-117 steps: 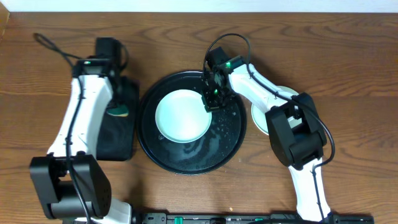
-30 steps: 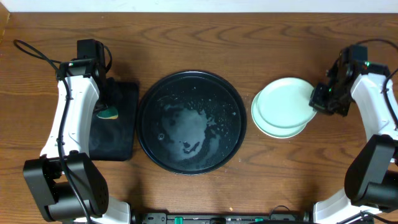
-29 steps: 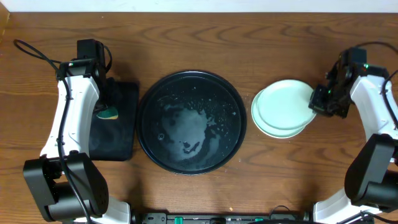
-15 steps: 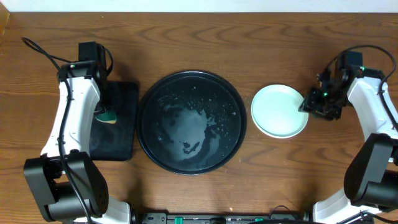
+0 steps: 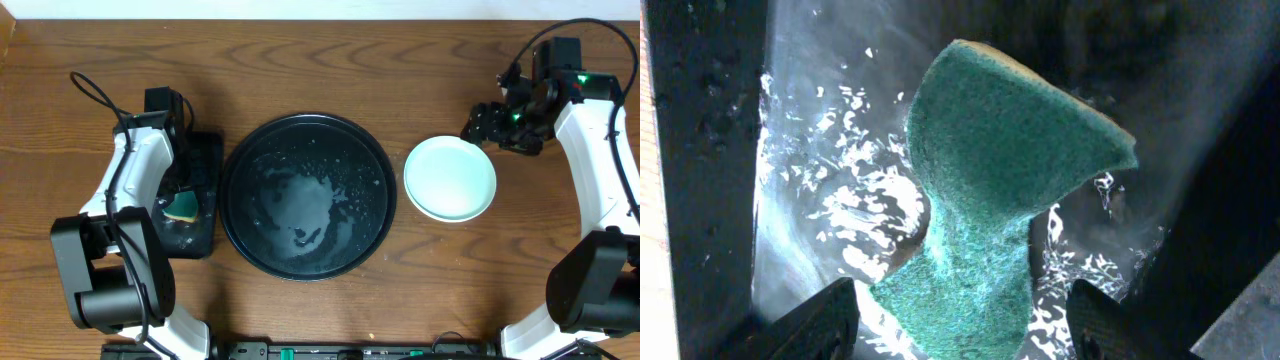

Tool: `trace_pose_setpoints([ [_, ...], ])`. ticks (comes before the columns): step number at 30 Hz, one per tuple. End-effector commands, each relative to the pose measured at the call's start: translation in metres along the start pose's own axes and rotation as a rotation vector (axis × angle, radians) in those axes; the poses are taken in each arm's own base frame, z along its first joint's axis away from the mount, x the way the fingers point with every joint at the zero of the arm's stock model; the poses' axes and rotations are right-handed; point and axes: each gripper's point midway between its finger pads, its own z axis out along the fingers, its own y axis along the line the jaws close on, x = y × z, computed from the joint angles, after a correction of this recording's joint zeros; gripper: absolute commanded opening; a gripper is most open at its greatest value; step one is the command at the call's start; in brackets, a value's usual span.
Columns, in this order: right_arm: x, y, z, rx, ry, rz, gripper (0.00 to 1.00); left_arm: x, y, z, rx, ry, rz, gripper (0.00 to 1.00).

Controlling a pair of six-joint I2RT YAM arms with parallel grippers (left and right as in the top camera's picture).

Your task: Clean dirty plates on tray and stack at the side

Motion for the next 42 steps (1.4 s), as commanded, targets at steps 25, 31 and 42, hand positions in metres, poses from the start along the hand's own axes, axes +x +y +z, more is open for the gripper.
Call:
trace_pose_setpoints([
  [25,0.025,0.079,-0.261,-0.095,-0.633,-0.189,0.99,-0.031,0.033,-0.175,0.057,-0.426,-0.129,0.77],
  [31,0.045,0.085,-0.288,-0.103,-0.712,-0.213,0.99,-0.031,0.033,-0.175,0.057,-0.426,-0.129,0.78],
  [42,0.047,0.064,-0.278,0.002,-0.789,-0.236,0.99,-0.031,0.033,-0.175,0.057,-0.426,-0.129,0.77],
])
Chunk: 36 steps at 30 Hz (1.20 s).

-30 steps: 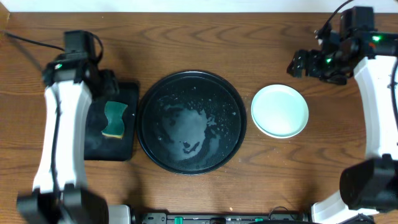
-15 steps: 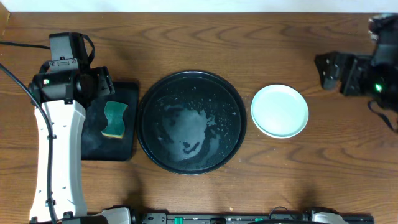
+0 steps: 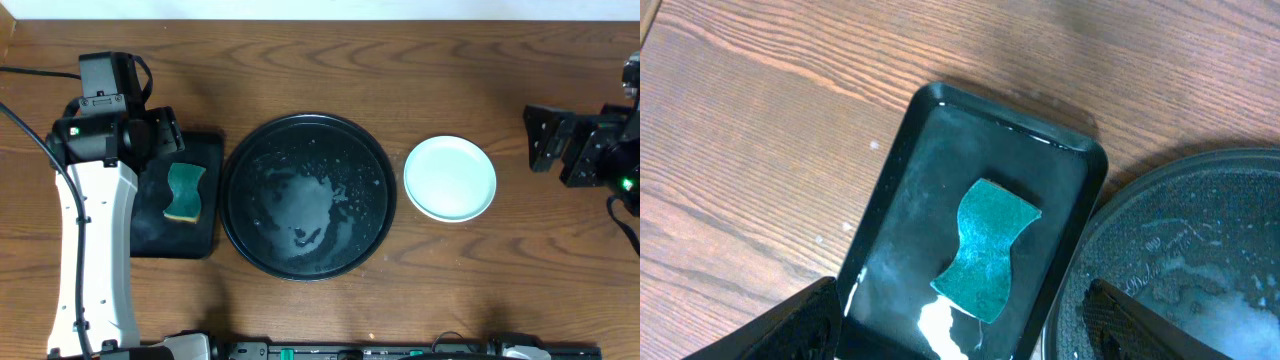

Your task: Clean dirty plates on tray and stack at the side

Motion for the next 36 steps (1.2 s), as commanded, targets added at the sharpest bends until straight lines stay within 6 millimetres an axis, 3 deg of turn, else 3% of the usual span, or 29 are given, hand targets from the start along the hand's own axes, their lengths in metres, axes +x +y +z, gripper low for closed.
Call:
trace_pose_setpoints([
  [1,0.013,-0.009,0.016,0.025,-0.034,-0.045,0.99,0.001,0.003,0.001,-0.010,0.007,-0.021,0.77],
  [8,0.056,-0.016,0.042,-0.006,-0.231,-0.091,0.99,0.001,0.003,0.001,-0.010,0.007,-0.021,0.78],
  [17,0.160,-0.029,0.074,-0.037,-0.426,-0.140,0.99,0.001,0.003,0.001,-0.010,0.007,-0.021,0.78],
  [19,0.175,-0.030,0.080,-0.043,-0.464,-0.149,1.00,0.001,0.003,0.001,-0.010,0.007,-0.021,0.78],
  [29,0.224,-0.036,0.104,-0.066,-0.534,-0.167,0.99,0.001,0.003,0.001,-0.010,0.007,-0.021,0.78],
  [36,0.237,-0.036,0.107,-0.072,-0.506,-0.166,0.99,0.001,0.003,0.001,-0.010,0.007,-0.021,0.78],
])
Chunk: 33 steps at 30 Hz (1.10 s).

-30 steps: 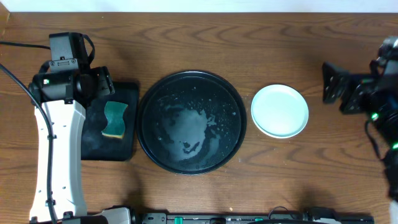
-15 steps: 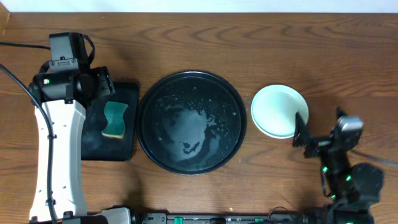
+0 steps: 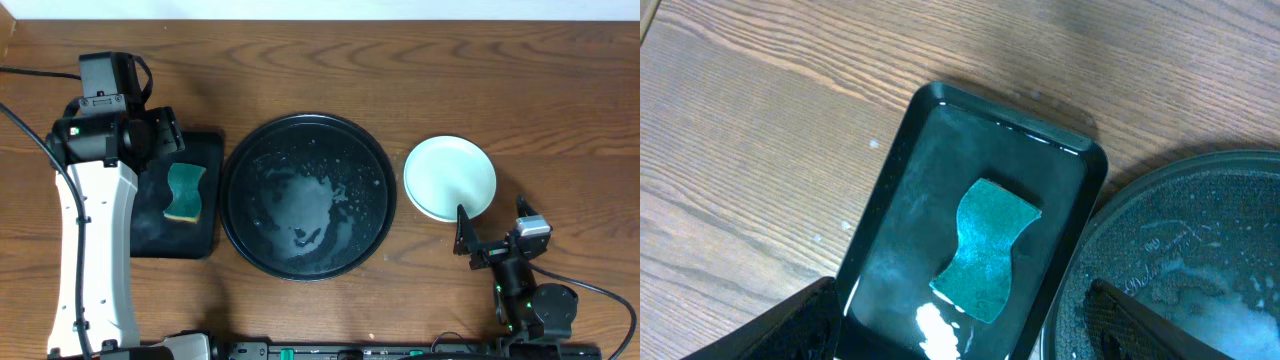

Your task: Clean dirty plates on tray and stack at the side

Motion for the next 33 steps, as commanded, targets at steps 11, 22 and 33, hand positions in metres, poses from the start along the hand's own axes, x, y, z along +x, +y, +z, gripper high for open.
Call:
trace_pose_setpoints([
  [11,0.0064,0.0080,-0.0021,-0.030,0.021,-0.006,0.99,0.0006,0.0033,0.0012,-0.009,0.005,-0.014,0.78],
  [22,0.0064,0.0080,-0.0021,-0.030,0.021,-0.006,0.99,0.0006,0.0033,0.0012,-0.009,0.005,-0.014,0.78],
  [33,0.0064,0.0079,-0.0021,-0.030,0.021,-0.006,0.99,0.0005,0.0034,0.0012,-0.010,0.005,-0.013,0.78],
])
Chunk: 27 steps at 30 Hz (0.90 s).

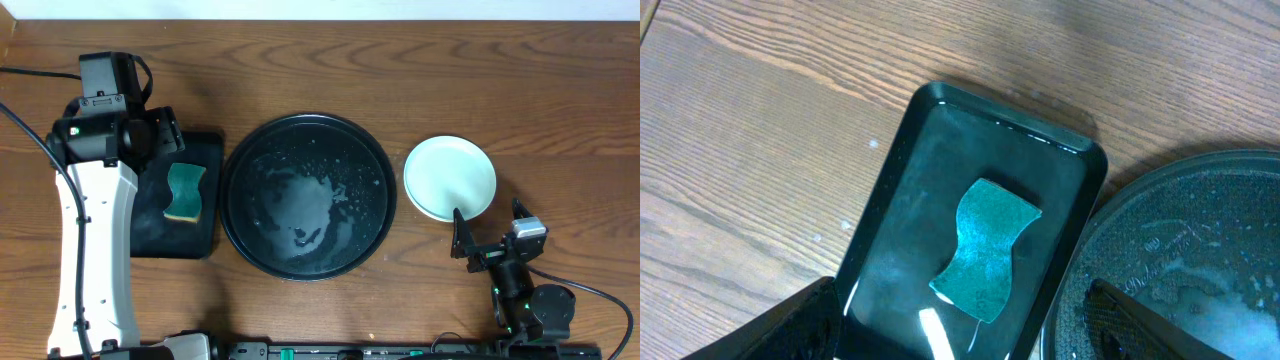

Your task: Clean dirty plates on tray and stack at the side

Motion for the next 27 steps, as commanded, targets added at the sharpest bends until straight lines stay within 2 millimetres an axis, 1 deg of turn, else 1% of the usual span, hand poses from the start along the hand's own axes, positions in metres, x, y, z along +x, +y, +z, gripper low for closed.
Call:
trace_pose_setpoints([
  [1,0.001,0.003,0.000,-0.012,0.000,-0.009,0.99,0.000,0.004,0.001,-0.013,0.004,-0.013,0.78],
  [3,0.001,0.003,0.000,-0.012,0.000,-0.009,0.99,0.000,0.004,-0.002,-0.011,-0.005,-0.016,0.78],
  [6,0.001,0.003,0.000,-0.012,0.000,-0.009,0.99,-0.003,-0.005,-0.011,0.044,-0.057,-0.030,0.78],
  [10,0.001,0.003,0.000,-0.012,0.000,-0.009,0.99,-0.012,-0.020,-0.027,0.117,-0.234,-0.032,0.78],
  [13,0.001,0.003,0.000,-0.012,0.000,-0.009,0.99,-0.010,-0.027,-0.035,0.160,-0.372,-0.037,0.78],
  [15,0.001,0.003,0.000,-0.012,0.000,-0.009,0.99,0.000,-0.029,-0.040,0.195,-0.492,-0.049,0.78],
  [18,0.001,0.003,0.000,-0.012,0.000,-0.009,0.99,0.020,-0.029,-0.041,0.242,-0.606,-0.061,0.78],
  [24,0.001,0.003,0.000,-0.012,0.000,-0.009,0.99,0.071,-0.023,-0.030,0.283,-0.732,-0.077,0.78],
  [27,0.001,0.003,0.000,-0.012,0.000,-0.009,0.99,0.088,-0.024,-0.025,0.297,-0.787,-0.055,0.78],
])
